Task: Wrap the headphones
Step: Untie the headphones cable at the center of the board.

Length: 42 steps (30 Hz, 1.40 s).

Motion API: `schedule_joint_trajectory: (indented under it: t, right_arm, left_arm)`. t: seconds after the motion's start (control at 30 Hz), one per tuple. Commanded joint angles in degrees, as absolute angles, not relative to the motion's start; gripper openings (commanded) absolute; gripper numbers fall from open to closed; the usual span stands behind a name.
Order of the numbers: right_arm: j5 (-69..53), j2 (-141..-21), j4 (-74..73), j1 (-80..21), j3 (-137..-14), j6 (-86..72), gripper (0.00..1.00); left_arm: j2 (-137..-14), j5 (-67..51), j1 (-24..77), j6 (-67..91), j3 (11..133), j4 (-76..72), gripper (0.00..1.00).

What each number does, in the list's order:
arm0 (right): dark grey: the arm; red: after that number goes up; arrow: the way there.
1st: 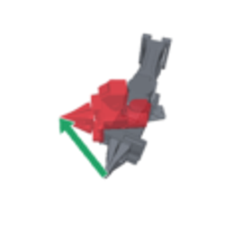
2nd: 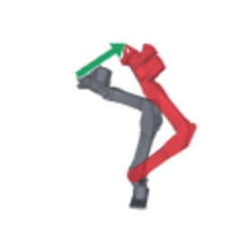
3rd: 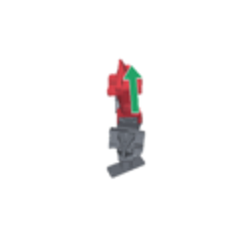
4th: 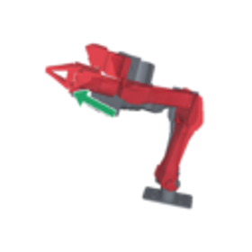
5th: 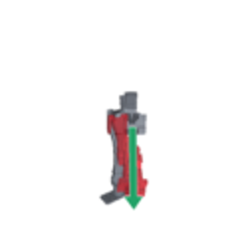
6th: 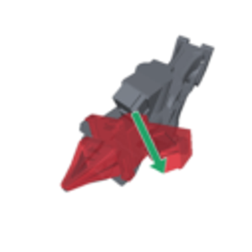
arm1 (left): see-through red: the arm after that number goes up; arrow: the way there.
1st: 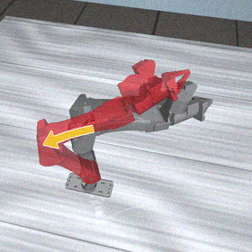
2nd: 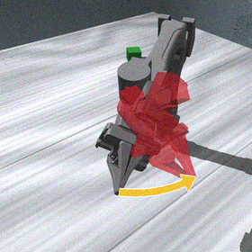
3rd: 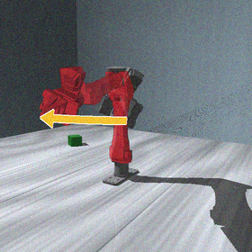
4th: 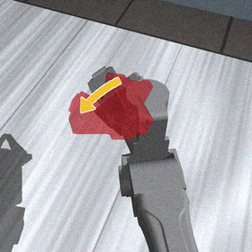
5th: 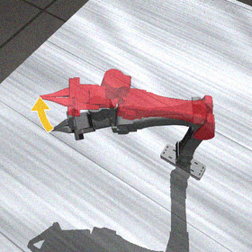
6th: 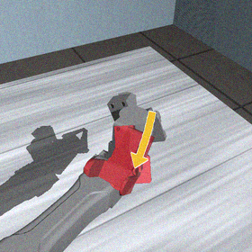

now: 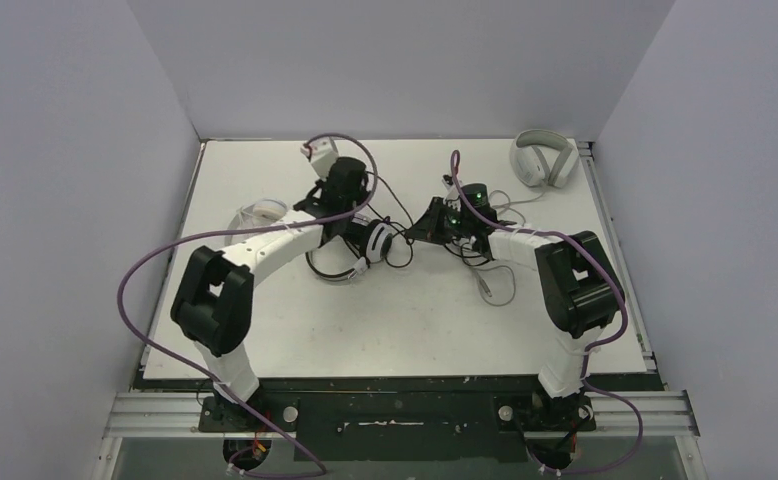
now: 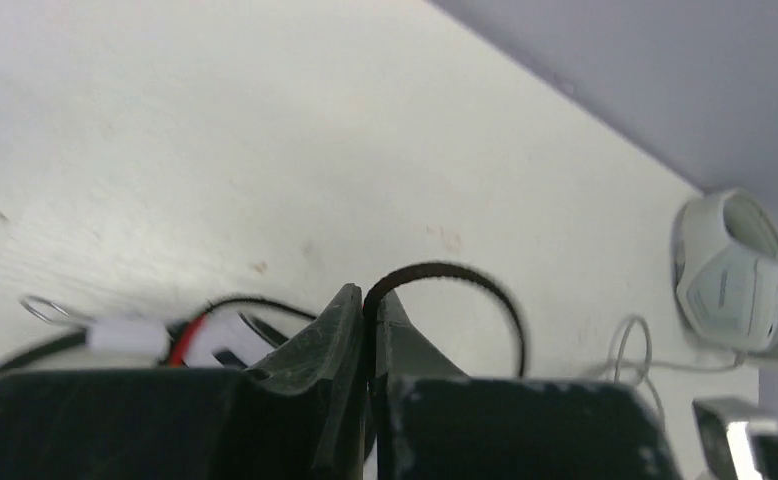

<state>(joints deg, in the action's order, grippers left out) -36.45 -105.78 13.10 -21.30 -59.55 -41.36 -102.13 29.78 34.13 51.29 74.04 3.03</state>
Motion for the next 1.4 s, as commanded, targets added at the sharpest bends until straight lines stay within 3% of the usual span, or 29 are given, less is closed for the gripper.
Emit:
schedule_joint_trajectory:
  t: [0.0,0.27,0.4,0.57,0.67,0.77,0.83,0.93,1.13,1.37]
  right_arm:
    - [-36.04,-104.78,14.04,-20.71,-58.69,-39.59,0.00]
    - [-35.68,-104.35,13.39,-20.72,-58.62,-38.87,0.00]
    - [-35.70,-104.18,12.86,-20.74,-59.30,-38.46,0.01]
    - [-35.77,-104.07,12.48,-20.78,-60.15,-37.53,0.11]
    - [-36.29,-104.20,12.21,-20.78,-61.10,-36.44,0.17]
    - [-36.65,-103.78,12.43,-20.79,-61.62,-35.28,0.35]
    - [-36.72,-103.28,12.57,-20.69,-61.88,-34.47,0.41]
    - [-37.14,-102.62,13.10,-20.50,-62.03,-33.98,0.43]
    - [-36.72,-103.31,11.79,-20.13,-62.64,-33.10,0.38]
    - [-33.95,-103.49,9.55,-20.11,-61.28,-30.76,0.35]
  left_arm:
    - [-94.57,32.69,26.94,35.71,81.38,5.41,0.00]
    - [-93.59,27.10,21.10,21.44,87.99,13.55,0.02]
    - [-94.07,18.85,21.07,23.47,89.19,19.42,0.37]
    - [-90.10,4.56,23.34,25.10,82.91,18.66,0.53]
    - [-87.97,1.29,26.25,23.94,79.51,16.77,0.55]
    - [-87.21,-1.66,27.34,22.93,77.05,15.11,0.55]
    - [-86.87,-6.63,27.46,21.26,74.78,12.61,0.54]
    - [-86.79,-8.50,27.59,23.14,71.82,9.61,0.53]
    - [-86.86,-10.32,29.57,25.30,66.75,3.76,0.49]
    - [-89.38,-3.27,36.42,18.05,66.93,6.36,0.49]
